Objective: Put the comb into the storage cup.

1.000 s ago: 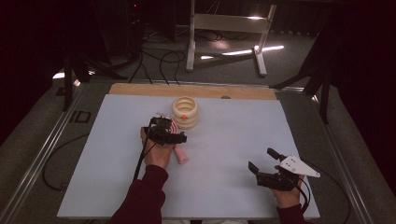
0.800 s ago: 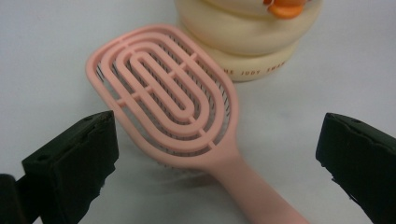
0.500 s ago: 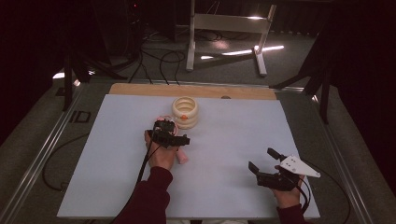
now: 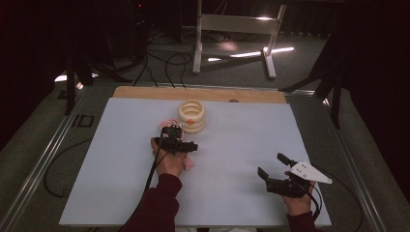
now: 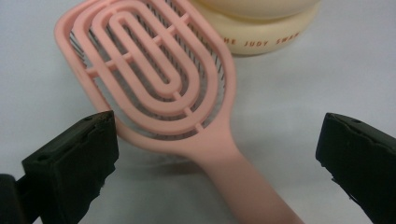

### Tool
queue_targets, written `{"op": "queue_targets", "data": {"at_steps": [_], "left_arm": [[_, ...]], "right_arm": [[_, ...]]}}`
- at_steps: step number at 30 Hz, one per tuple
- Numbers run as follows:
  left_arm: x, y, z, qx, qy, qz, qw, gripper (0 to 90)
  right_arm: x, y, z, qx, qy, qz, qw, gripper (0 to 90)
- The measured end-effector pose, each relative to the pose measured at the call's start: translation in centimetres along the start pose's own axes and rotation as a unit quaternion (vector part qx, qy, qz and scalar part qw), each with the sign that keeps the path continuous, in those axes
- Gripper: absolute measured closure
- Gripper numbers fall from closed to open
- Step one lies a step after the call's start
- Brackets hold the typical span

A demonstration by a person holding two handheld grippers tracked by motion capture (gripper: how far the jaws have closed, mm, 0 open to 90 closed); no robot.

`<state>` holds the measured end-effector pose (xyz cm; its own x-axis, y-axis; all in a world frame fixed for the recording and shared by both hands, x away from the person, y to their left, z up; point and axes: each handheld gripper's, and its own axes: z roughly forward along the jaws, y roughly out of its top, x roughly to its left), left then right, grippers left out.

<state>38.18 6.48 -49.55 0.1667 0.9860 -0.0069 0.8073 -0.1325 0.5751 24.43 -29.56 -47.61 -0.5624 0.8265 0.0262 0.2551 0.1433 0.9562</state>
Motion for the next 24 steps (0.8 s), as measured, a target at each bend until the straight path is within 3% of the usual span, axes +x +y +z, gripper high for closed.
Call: {"op": "queue_targets", "data": {"at_steps": [12, 13, 16, 24], "left_arm": [[0.2, -0.9, 0.7, 0.034, 0.021, -0.014, 0.9991, 1.2], [0.2, -1.0, 0.7, 0.035, 0.027, -0.014, 0.999, 6.3], [0.6, -1.3, 0.7, 0.036, 0.027, -0.017, 0.9989, 10.7], [1.8, -1.8, 0.1, 0.041, 0.015, -0.028, 0.9987, 37.6]], "right_arm": [[0.0, 0.0, 0.0, -0.001, 0.0, 0.0, 1.0, 8.9], [0.0, 0.0, 0.0, -0.001, 0.0, 0.0, 1.0, 8.9], [0.0, 0.0, 0.0, -0.001, 0.0, 0.001, 1.0, 8.8], [0.0, 0.0, 0.0, 0.0, 0.0, 0.0, 1.0, 8.8]]}}
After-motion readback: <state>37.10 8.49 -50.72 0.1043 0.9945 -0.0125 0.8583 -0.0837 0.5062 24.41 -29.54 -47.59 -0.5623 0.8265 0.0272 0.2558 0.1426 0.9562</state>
